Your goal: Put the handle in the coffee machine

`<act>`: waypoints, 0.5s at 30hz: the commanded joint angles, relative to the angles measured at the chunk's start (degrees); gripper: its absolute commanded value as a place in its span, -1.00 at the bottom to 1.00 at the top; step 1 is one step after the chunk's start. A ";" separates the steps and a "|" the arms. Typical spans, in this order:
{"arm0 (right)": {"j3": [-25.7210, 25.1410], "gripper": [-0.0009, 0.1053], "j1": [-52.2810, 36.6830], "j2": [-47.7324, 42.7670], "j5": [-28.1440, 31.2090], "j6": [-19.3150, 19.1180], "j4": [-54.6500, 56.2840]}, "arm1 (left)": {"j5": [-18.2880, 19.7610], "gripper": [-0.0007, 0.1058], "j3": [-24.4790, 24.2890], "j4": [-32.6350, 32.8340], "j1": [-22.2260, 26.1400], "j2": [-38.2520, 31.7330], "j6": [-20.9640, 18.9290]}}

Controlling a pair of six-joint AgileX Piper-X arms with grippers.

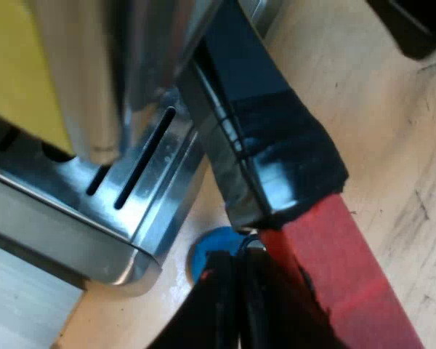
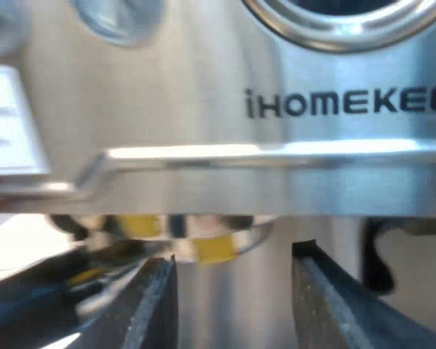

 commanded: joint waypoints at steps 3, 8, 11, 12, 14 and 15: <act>3.10 -0.23 1.81 -5.97 -4.45 -0.14 2.28 | 2.13 -0.98 0.00 -0.74 -0.49 -2.45 -1.34; 4.98 -0.23 2.56 -11.51 -6.95 1.58 8.12 | 2.13 -0.98 1.83 -0.93 -0.49 -2.82 -2.14; 5.40 -0.23 2.54 -15.09 -9.64 2.85 13.82 | 2.13 -0.98 3.66 -1.02 -0.49 -2.82 -2.14; 5.37 -0.23 2.54 -16.53 -11.58 2.85 16.75 | 2.13 -0.98 4.18 -1.11 -0.49 -2.97 -2.14; 5.37 -0.23 2.54 -18.35 -14.03 3.69 20.27 | 2.24 -0.98 4.72 -1.50 -0.49 -3.33 -2.14; 5.37 -0.23 2.54 -19.44 -15.89 5.22 22.30 | 2.23 -0.98 4.81 -1.52 -0.49 -3.61 -2.14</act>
